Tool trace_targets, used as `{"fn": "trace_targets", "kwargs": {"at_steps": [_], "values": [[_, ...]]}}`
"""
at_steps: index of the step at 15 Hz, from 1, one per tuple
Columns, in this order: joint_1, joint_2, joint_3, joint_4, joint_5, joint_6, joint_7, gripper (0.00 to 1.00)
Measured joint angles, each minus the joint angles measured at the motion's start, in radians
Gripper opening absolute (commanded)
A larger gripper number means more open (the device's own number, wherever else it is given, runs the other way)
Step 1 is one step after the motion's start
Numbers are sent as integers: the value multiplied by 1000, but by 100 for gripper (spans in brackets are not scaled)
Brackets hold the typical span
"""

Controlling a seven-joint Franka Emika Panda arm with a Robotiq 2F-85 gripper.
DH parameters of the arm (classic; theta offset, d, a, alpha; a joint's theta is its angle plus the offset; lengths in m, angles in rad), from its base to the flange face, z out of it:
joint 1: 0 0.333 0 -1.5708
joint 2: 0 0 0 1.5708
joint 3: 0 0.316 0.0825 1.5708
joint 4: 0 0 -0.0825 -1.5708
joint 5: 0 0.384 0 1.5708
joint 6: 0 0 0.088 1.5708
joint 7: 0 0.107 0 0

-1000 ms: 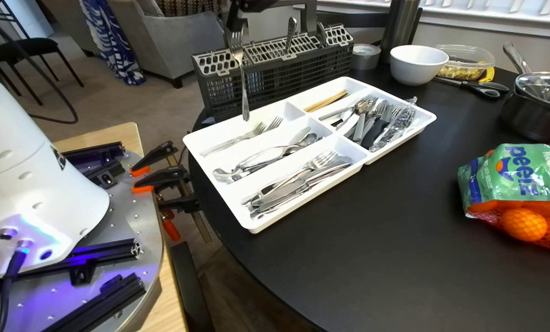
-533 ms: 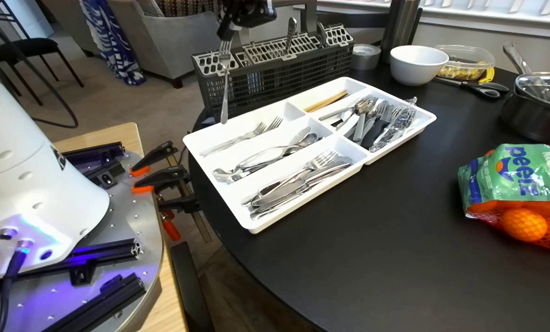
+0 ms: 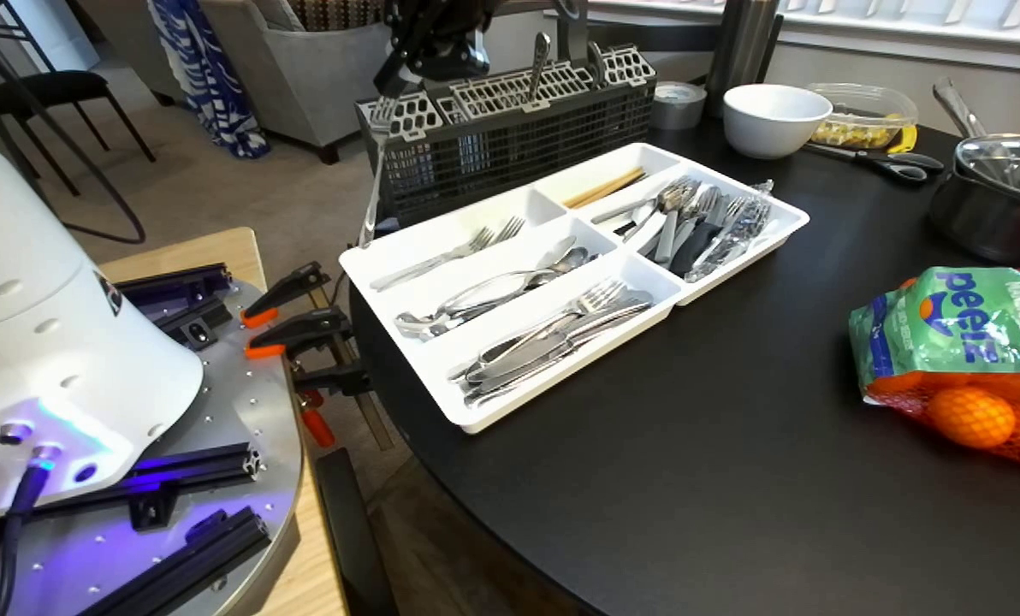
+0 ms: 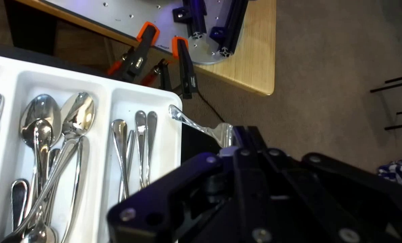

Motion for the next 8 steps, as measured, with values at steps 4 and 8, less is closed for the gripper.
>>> {"fn": "trace_targets", "kwargs": {"at_steps": [4, 8], "values": [[-9, 37, 11, 15, -37, -3, 27, 2], [-14, 62, 23, 30, -70, -3, 60, 1]]}}
